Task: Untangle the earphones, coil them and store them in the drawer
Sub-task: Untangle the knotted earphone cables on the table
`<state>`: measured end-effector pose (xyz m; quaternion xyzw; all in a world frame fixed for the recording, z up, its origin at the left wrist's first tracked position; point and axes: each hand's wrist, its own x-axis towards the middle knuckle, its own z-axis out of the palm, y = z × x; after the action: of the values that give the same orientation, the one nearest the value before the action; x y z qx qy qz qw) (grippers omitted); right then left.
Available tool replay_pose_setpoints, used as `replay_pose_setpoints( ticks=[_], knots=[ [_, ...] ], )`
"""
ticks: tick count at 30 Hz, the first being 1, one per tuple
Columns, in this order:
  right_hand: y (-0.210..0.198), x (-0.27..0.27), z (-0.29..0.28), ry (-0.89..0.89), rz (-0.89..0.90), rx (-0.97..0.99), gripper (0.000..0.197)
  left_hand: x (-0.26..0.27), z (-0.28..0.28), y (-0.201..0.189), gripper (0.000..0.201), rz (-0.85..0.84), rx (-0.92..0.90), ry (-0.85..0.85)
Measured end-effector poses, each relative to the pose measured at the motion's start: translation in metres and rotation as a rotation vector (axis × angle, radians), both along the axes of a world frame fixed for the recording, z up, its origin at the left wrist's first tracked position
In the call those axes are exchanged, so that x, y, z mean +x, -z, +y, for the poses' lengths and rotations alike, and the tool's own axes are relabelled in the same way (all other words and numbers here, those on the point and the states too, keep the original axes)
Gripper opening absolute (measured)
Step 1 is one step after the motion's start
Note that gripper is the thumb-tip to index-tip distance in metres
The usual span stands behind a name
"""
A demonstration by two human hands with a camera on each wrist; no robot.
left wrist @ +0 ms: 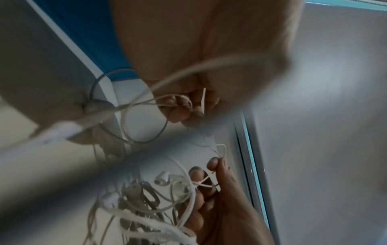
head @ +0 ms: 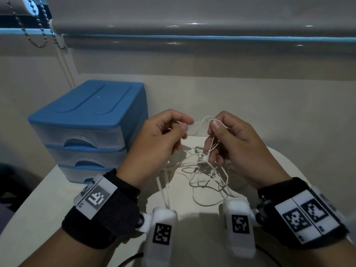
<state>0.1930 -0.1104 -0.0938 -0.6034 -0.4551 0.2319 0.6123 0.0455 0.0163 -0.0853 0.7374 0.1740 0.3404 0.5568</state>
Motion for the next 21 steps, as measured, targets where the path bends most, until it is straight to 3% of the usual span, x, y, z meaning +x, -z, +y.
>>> replay_pose_setpoints(
  ticks=[6,12,21],
  knots=[
    [-0.0037,-0.0046,-0.0003,-0.028,0.081,0.135,0.024,0.0007,-0.007,0.0018,0.019,0.253,-0.031,0.19],
    [-0.0048,-0.0034,0.0,-0.014,0.085,0.142,0.024,0.0007,-0.0052,0.0026,0.015,0.224,-0.033,0.215],
    [-0.0046,-0.0066,0.001,-0.063,0.24,0.13,0.023,0.0001,-0.0054,0.0025,0.02,0.205,-0.019,0.157]
  ],
)
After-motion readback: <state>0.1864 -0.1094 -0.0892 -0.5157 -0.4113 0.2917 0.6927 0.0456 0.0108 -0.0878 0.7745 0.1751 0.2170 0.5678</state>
